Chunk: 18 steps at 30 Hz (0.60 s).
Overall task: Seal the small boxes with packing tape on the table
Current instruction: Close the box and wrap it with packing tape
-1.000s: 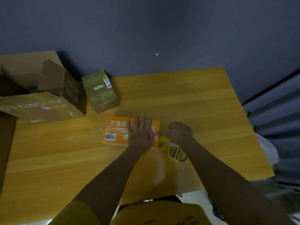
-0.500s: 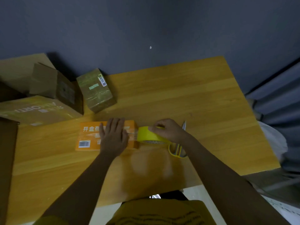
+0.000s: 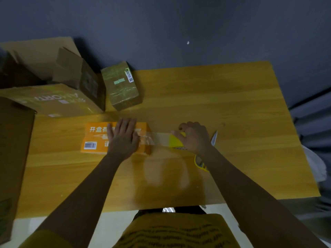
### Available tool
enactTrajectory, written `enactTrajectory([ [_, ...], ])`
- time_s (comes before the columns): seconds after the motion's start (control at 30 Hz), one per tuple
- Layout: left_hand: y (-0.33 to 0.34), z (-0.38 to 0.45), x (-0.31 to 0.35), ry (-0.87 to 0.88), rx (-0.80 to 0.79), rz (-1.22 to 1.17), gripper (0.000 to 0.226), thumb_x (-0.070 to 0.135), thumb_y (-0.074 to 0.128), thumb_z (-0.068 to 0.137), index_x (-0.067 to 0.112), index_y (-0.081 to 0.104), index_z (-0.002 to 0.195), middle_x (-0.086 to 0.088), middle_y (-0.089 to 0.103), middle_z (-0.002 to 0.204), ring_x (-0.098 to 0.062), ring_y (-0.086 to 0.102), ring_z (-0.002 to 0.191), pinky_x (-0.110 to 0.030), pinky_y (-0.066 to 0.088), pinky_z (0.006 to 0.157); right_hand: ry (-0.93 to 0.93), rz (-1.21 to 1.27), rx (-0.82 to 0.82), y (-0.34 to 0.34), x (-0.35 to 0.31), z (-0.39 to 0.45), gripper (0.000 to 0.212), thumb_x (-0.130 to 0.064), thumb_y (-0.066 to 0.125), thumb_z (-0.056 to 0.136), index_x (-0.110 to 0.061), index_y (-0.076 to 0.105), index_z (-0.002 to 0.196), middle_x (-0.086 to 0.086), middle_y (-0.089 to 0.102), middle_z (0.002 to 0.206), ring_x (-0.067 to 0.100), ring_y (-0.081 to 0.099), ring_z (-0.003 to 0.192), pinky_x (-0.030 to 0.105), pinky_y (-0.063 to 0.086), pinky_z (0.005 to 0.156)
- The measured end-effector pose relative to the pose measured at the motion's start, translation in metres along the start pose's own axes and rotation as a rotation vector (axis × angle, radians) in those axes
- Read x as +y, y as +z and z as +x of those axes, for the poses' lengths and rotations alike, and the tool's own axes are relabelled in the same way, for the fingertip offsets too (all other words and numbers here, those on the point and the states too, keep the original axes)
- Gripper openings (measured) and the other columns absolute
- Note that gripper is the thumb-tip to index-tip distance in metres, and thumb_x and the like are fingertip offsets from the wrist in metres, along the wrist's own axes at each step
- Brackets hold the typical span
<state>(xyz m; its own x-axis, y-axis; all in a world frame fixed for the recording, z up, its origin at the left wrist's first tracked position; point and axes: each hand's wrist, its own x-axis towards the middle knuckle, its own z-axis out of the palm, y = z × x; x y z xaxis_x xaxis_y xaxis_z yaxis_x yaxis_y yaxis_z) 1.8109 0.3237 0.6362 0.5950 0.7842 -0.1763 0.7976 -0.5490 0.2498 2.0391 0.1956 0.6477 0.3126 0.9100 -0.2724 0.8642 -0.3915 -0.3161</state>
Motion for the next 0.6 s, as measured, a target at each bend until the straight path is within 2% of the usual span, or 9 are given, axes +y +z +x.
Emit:
enactTrajectory([
  [0.03, -0.002, 0.000, 0.004, -0.021, 0.009, 0.008, 0.069, 0.048, 0.010, 0.090, 0.019, 0.026, 0.150, -0.006, 0.022, 0.158, -0.023, 0.005, 0.148, -0.052, -0.012, 0.114, 0.018, 0.092, 0.078, 0.001, 0.004, -0.005, 0.054, -0.057, 0.039, 0.096, -0.013, 0.065, 0.116, 0.009, 0.062, 0.113, 0.031, 0.054, 0.107, 0.038, 0.042, 0.086],
  [0.1, -0.007, 0.000, 0.018, -0.032, 0.061, 0.017, 0.065, 0.040, 0.019, 0.091, 0.016, 0.026, 0.151, -0.009, 0.016, 0.160, -0.025, 0.002, 0.149, -0.053, -0.011, 0.113, 0.112, 0.290, 0.365, 0.006, 0.015, -0.017, 0.049, -0.044, 0.036, 0.095, -0.009, 0.068, 0.109, 0.012, 0.062, 0.110, 0.034, 0.054, 0.102, 0.040, 0.044, 0.087],
  [0.17, -0.011, 0.000, 0.039, 0.069, 0.092, -0.019, 0.063, 0.037, 0.025, 0.090, 0.013, 0.033, 0.148, -0.011, 0.021, 0.158, -0.028, 0.010, 0.148, -0.054, -0.008, 0.114, 0.331, 0.419, 0.600, 0.015, 0.027, -0.036, 0.038, -0.028, 0.038, 0.094, -0.001, 0.063, 0.101, 0.019, 0.059, 0.103, 0.037, 0.053, 0.100, 0.042, 0.041, 0.087],
  [0.2, -0.013, 0.001, 0.051, 0.148, 0.094, -0.044, 0.063, 0.038, 0.024, 0.090, 0.013, 0.039, 0.145, -0.012, 0.026, 0.156, -0.028, 0.015, 0.147, -0.054, -0.006, 0.114, 0.471, 0.462, 0.591, 0.020, 0.033, -0.044, 0.028, -0.022, 0.044, 0.093, 0.001, 0.060, 0.098, 0.021, 0.057, 0.102, 0.039, 0.052, 0.101, 0.043, 0.040, 0.086],
  [0.23, -0.013, 0.003, 0.063, 0.222, 0.086, -0.066, 0.063, 0.040, 0.023, 0.089, 0.013, 0.045, 0.141, -0.011, 0.030, 0.155, -0.028, 0.019, 0.146, -0.054, -0.004, 0.114, 0.600, 0.484, 0.490, 0.027, 0.039, -0.051, 0.021, -0.019, 0.050, 0.091, 0.000, 0.057, 0.096, 0.022, 0.055, 0.102, 0.040, 0.052, 0.102, 0.044, 0.040, 0.084],
  [0.3, -0.013, 0.007, 0.084, 0.288, 0.011, -0.092, 0.059, 0.042, 0.023, 0.092, 0.016, 0.046, 0.140, -0.008, 0.029, 0.155, -0.026, 0.017, 0.146, -0.051, -0.002, 0.115, 0.754, 0.488, 0.206, 0.041, 0.048, -0.060, 0.021, -0.021, 0.057, 0.089, -0.002, 0.052, 0.097, 0.022, 0.055, 0.105, 0.041, 0.054, 0.101, 0.045, 0.043, 0.080],
  [0.4, -0.008, 0.011, 0.102, 0.286, -0.170, -0.089, 0.047, 0.038, 0.032, 0.102, 0.022, 0.036, 0.146, -0.001, 0.018, 0.158, -0.020, 0.006, 0.147, -0.047, -0.005, 0.116, 0.693, 0.360, -0.013, 0.058, 0.053, -0.067, 0.040, -0.032, 0.054, 0.095, 0.001, 0.048, 0.116, 0.022, 0.050, 0.116, 0.040, 0.053, 0.107, 0.046, 0.045, 0.085],
  [0.5, -0.002, 0.008, 0.110, 0.327, -0.249, -0.090, 0.048, 0.043, 0.033, 0.102, 0.025, 0.034, 0.146, 0.001, 0.018, 0.158, -0.019, 0.006, 0.147, -0.049, -0.007, 0.116, 0.696, 0.259, -0.043, 0.062, 0.050, -0.066, 0.053, -0.038, 0.057, 0.093, 0.000, 0.041, 0.127, 0.019, 0.047, 0.121, 0.037, 0.052, 0.110, 0.043, 0.045, 0.087],
  [0.6, 0.000, 0.006, 0.111, 0.313, -0.274, -0.104, 0.050, 0.046, 0.035, 0.100, 0.026, 0.034, 0.147, 0.000, 0.022, 0.156, -0.019, 0.011, 0.146, -0.048, -0.007, 0.116, 0.791, 0.316, -0.038, 0.061, 0.051, -0.063, 0.046, -0.032, 0.059, 0.095, -0.003, 0.041, 0.126, 0.018, 0.049, 0.122, 0.036, 0.054, 0.110, 0.044, 0.047, 0.085],
])
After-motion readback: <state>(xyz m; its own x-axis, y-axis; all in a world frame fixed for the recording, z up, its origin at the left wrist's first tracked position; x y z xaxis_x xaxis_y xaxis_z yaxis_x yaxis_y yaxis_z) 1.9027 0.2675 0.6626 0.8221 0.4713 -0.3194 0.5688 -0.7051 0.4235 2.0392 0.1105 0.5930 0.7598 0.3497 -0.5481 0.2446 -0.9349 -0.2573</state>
